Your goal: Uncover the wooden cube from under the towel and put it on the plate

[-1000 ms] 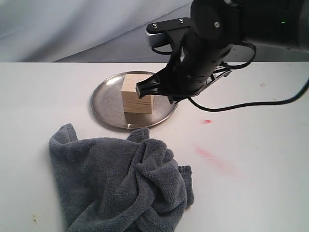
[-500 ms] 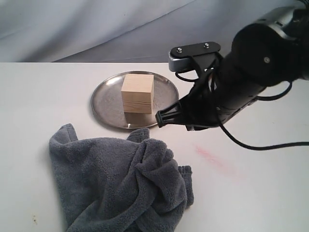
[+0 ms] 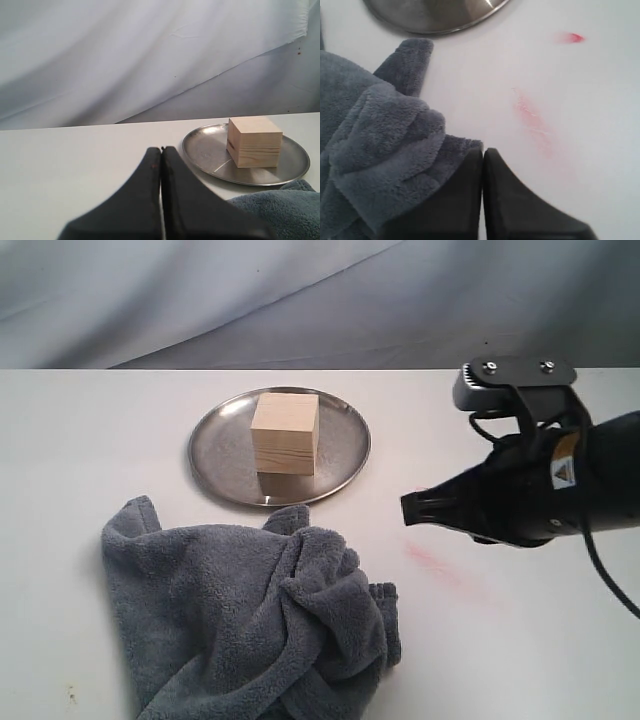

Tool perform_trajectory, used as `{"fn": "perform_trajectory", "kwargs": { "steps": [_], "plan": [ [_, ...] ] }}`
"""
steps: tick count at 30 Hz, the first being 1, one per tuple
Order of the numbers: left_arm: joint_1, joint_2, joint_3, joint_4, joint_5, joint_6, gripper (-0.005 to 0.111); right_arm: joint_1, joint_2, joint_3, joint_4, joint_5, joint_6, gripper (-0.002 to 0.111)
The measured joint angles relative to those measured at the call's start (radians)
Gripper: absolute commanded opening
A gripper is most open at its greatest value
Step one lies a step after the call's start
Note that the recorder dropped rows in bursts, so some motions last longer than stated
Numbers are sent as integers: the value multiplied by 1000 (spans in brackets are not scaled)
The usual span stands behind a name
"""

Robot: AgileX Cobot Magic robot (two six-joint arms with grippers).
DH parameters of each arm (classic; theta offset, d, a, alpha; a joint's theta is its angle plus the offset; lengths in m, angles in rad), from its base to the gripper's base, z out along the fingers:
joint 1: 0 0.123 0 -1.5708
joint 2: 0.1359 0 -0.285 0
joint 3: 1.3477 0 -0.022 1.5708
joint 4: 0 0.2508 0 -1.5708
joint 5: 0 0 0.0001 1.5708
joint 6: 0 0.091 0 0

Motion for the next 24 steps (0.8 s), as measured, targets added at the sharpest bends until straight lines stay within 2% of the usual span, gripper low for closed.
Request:
{"fn": "perform_trajectory", "kwargs": {
  "steps": [17, 24],
  "plan": [
    [0, 0, 0, 0, 0, 0, 0, -199, -358, 367, 48, -251, -21, 0],
    [0, 0, 0, 0, 0, 0, 0, -281, -551, 479, 74, -278, -67, 0]
  ]
}}
